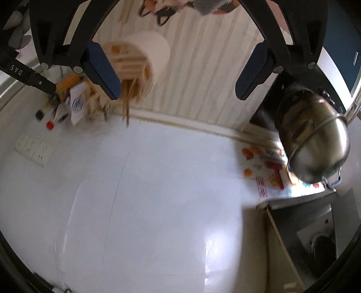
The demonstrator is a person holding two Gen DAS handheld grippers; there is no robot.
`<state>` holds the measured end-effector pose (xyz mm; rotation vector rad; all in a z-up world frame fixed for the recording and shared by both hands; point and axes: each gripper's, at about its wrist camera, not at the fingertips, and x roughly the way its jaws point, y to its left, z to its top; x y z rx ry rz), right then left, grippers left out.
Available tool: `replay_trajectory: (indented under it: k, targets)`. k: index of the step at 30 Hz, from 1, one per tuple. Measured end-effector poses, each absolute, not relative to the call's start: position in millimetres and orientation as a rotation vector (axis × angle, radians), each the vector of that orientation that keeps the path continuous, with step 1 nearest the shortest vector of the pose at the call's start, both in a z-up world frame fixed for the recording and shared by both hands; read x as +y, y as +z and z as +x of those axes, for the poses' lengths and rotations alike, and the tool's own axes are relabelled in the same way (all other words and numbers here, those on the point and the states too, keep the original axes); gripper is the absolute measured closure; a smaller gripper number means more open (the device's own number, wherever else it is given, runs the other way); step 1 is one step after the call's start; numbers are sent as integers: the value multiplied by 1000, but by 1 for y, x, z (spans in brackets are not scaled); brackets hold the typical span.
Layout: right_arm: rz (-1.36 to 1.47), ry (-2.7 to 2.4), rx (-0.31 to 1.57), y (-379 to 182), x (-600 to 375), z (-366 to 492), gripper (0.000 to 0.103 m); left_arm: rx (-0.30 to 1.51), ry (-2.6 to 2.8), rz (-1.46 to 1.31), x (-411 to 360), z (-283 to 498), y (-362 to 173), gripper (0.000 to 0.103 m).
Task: Organize utensils
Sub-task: 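Drop the chopsticks into the holder by opening both grippers, then grasp the last chopstick with the left gripper while the right gripper grasps another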
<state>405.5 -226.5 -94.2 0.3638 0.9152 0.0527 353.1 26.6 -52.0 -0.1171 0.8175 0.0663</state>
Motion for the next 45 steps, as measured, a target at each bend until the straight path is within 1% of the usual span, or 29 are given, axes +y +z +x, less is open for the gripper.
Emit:
replay_trajectory:
  k: [2,4,7,11,12,14,16,18,21,22,24,27,32,34,35,36,37,38,39,40,42,44,45]
  targets:
    - [356,34,942,-110,-228,393,36,861,81,-96,31,344,-75,0]
    - [330,17,978,-135,-226,380,32,910,100,-61,32,337,-100,0]
    - [293,-22,1068,-178,-223,365,32,1018,137,22,27,324,-152,0]
    - [303,-34,1262,-253,-217,345,32,1188,136,83,21,310,-225,0]
    - [303,-37,1301,-268,-215,341,34,1224,136,95,21,306,-241,0]
    - [313,-36,1380,-298,-212,333,50,1289,132,116,17,298,-269,0]
    - [313,-40,1450,-325,-207,325,58,1331,129,138,15,290,-288,0]
    - [312,-44,1487,-341,-203,319,64,1358,124,150,13,285,-299,0]
    - [271,-56,1529,-355,-194,311,76,1384,116,167,8,281,-308,0]
    - [235,-72,1509,-355,-190,308,84,1384,110,173,5,281,-308,0]
    - [167,-76,1511,-359,-183,304,94,1380,100,190,-6,280,-308,0]
    - [129,-86,1515,-363,-188,297,96,1384,34,203,-33,278,-306,1]
    - [133,-166,1521,-367,-235,282,97,1434,-131,207,-89,271,-316,2]
    - [145,-204,1525,-369,-259,275,97,1465,-193,192,-106,271,-323,8]
    - [164,-213,1526,-370,-268,272,97,1473,-232,193,-115,271,-326,13]
    - [180,-225,1527,-371,-277,268,97,1479,-257,209,-124,270,-329,28]
    - [183,-238,1529,-371,-284,266,97,1489,-273,233,-132,269,-333,39]
    - [191,-252,1531,-372,-291,262,97,1495,-290,246,-138,268,-337,42]
    - [208,-266,1531,-374,-299,257,97,1498,-305,249,-143,267,-339,53]
    - [233,-274,1529,-375,-306,251,97,1503,-314,255,-148,266,-341,61]
    - [261,-289,1527,-377,-316,242,97,1494,-323,261,-153,264,-341,62]
    - [274,-293,1521,-381,-326,234,97,1487,-335,257,-157,264,-339,71]
    - [273,-295,1519,-382,-328,232,97,1481,-337,260,-158,263,-338,81]
